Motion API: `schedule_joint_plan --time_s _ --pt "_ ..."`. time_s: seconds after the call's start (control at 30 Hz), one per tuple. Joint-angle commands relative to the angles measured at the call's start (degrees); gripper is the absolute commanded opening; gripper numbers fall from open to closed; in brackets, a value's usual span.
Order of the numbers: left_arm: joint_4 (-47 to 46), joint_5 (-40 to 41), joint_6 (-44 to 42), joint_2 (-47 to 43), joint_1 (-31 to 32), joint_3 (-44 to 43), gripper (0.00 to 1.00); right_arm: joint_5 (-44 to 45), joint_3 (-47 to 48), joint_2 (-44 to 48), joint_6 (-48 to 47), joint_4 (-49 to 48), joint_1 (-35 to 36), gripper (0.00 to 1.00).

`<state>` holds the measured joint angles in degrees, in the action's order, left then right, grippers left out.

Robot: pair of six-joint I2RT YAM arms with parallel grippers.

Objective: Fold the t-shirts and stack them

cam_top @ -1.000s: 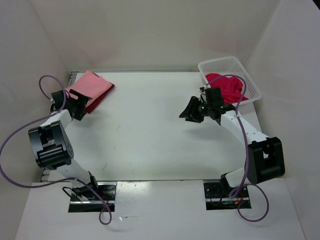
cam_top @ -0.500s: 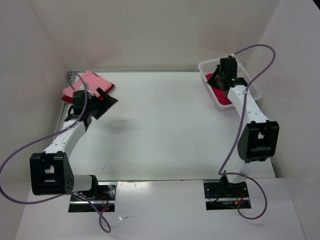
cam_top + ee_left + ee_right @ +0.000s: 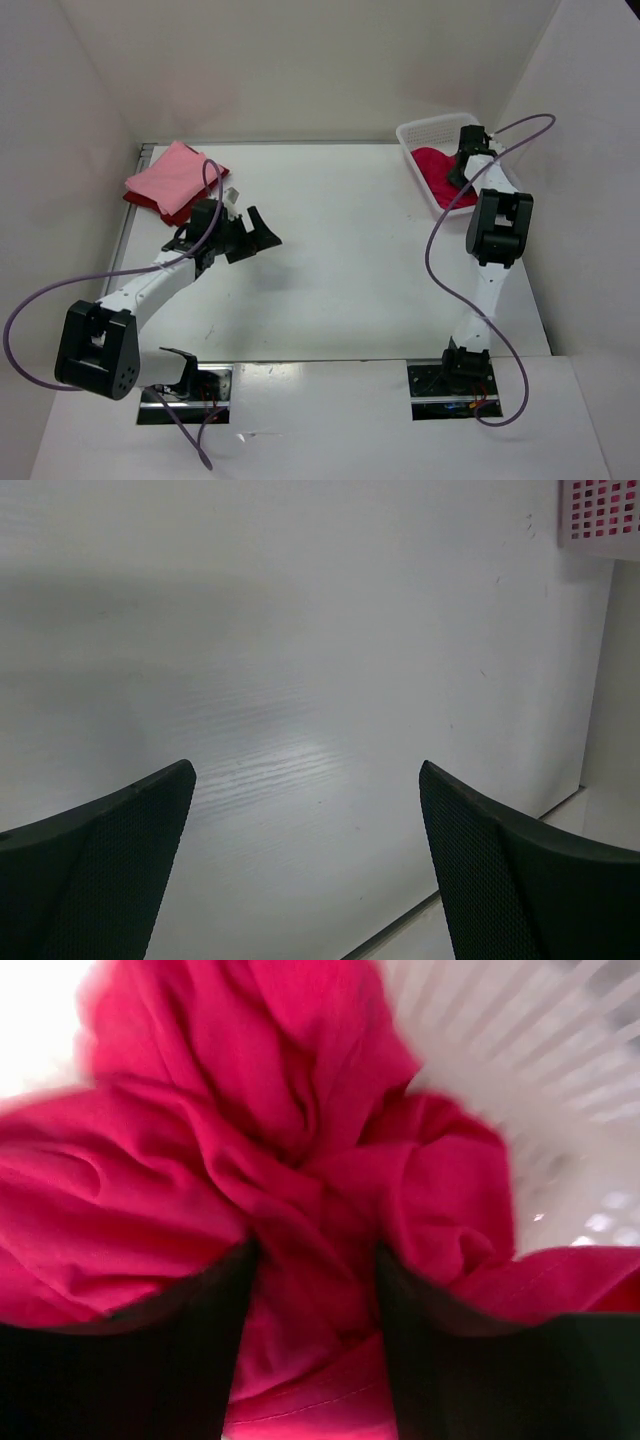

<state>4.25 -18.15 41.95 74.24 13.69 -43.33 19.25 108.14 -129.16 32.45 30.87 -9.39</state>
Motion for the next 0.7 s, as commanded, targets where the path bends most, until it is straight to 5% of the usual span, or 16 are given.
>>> schedule_joint_plan --time_s 0.0,0.07,0.2,0.4,0.5,0.67 --pt "0.5 -0.4 -2.7 -0.9 0.1 0.4 0.99 -1.8 3.1 -0.2 0.0 1.9 0.6 0.48" --pt "0.5 -0.4 -2.7 -0.3 0.1 0.4 0.99 -3.7 1.8 -0.2 1.3 0.2 0.6 0.19" --pt "-0.6 -3.3 -2.1 1.4 0.6 -0.3 0.99 -4.9 -1.3 6.9 2.0 -4.1 0.6 0.01" --pt "-3.4 -5.1 1.4 3.9 0.6 -4.3 0.99 -9.5 -3.8 25.5 2.6 -7.2 0.6 0.0" --pt "-3.4 -3.9 2.0 4.9 0.6 -7.0 0.86 -17.0 -3.8 34.7 2.6 -7.3 2.9 0.0" --pt "-3.4 -3.1 4.9 6.1 -2.0 -8.3 0.82 -34.9 -2.3 46.7 5.2 -7.3 10.1 0.0"
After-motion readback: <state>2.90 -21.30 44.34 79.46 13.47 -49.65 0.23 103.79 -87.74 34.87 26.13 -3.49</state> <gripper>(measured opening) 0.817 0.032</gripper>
